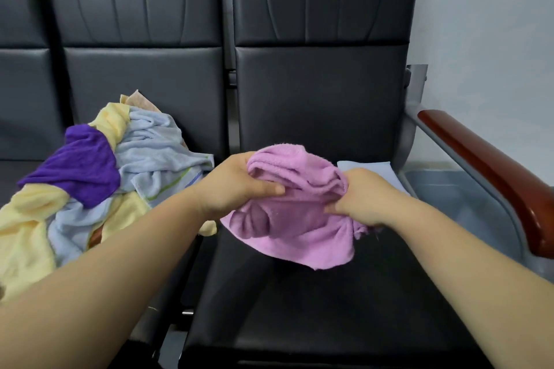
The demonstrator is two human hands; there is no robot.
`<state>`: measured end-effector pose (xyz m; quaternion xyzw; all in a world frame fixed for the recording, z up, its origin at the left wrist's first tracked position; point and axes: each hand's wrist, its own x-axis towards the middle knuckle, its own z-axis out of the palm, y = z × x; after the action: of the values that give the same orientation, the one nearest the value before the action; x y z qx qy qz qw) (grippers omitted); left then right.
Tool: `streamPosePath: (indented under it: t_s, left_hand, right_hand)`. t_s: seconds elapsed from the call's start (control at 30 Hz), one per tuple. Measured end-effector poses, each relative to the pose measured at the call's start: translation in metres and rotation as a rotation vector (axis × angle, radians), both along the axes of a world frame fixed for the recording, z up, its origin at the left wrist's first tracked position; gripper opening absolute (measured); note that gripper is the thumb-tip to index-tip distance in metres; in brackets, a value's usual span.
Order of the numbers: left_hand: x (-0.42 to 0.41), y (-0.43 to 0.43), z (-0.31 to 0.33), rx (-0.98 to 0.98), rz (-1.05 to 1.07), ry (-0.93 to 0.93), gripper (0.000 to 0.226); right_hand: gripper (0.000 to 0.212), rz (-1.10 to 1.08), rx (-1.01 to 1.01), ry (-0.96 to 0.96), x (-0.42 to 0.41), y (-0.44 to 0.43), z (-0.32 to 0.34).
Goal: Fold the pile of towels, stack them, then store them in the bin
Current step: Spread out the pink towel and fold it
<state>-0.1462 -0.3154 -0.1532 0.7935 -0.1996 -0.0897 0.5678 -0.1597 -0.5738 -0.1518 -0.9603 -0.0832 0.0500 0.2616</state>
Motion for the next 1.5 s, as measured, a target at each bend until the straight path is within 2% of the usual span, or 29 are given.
streamPosePath:
  t_s: [0.1,0.13,0.2,0.27,0.33,0.47,0.57,0.63,0.73,0.8,0.87,0.97,1.07,1.13,1.23,1.33,1.4,1.5]
  left_hand:
    - [-0.001,-0.003,0.039,0.527,-0.015,-0.183,0.026]
    - [0.001,-0.003,0.053,0.629,0.012,-0.229,0.027]
    - [0.004,0.001,0.086,0.68,0.109,-0.311,0.026]
    - [0.002,0.009,0.113,0.524,0.184,-0.31,0.018]
    - [-0.005,0.012,0.134,0.255,0.195,-0.24,0.011]
    - [-0.017,0.003,0.153,-0.098,0.14,-0.166,0.024]
    - [-0.026,-0.001,0.162,-0.146,0.096,-0.171,0.027]
    - [-0.034,-0.002,0.169,0.04,0.079,-0.246,0.025]
    - [-0.046,-0.006,0.181,0.619,0.118,-0.402,0.018]
    - [-0.045,-0.005,0.185,0.698,0.193,-0.438,0.016]
    - [-0.039,0.005,0.189,0.45,0.208,-0.351,0.015]
    - [-0.033,0.017,0.187,0.066,0.169,-0.156,0.01]
    - [-0.029,0.018,0.179,-0.118,0.153,-0.075,0.015]
    - [-0.026,0.022,0.175,-0.152,0.142,-0.064,0.032]
    - [-0.027,0.031,0.172,0.054,0.087,-0.171,0.042]
    - [-0.032,0.033,0.172,0.452,0.011,-0.25,0.039]
    - [-0.03,0.032,0.172,0.683,0.052,-0.314,0.029]
    - [-0.022,0.031,0.17,0.883,0.125,-0.365,0.018]
  right_hand:
    - [0.013,-0.012,-0.088,-0.081,0.01,0.0,0.04]
    - [0.015,-0.027,-0.056,-0.085,0.012,0.001,0.053]
    - [0.02,-0.036,0.106,-0.002,0.006,-0.001,0.083]
    - [0.024,0.008,0.275,0.125,-0.005,-0.004,0.107]
    - [0.022,0.044,0.318,0.153,-0.018,-0.006,0.127]
    - [0.019,0.016,0.154,0.06,-0.028,-0.005,0.155]
    - [0.007,-0.066,0.01,-0.097,-0.03,-0.008,0.172]
    - [0.013,-0.093,-0.102,-0.212,-0.031,-0.011,0.18]
    - [0.024,-0.106,-0.127,-0.257,-0.03,-0.013,0.185]
    - [0.024,-0.1,-0.089,-0.248,-0.028,-0.013,0.187]
    - [0.018,-0.07,-0.001,-0.218,-0.029,-0.014,0.188]
    - [0.017,-0.02,0.274,-0.035,-0.037,-0.017,0.186]
    - [0.027,-0.007,0.291,0.076,-0.04,-0.018,0.18]
    - [0.034,0.009,0.231,0.079,-0.041,-0.016,0.181]
    - [0.024,0.045,0.001,0.077,-0.049,-0.014,0.187]
    - [0.011,0.05,-0.172,0.028,-0.047,-0.009,0.183]
    - [0.008,0.039,-0.21,-0.005,-0.041,-0.008,0.176]
    - [0.016,0.032,-0.161,0.057,-0.03,-0.013,0.163]
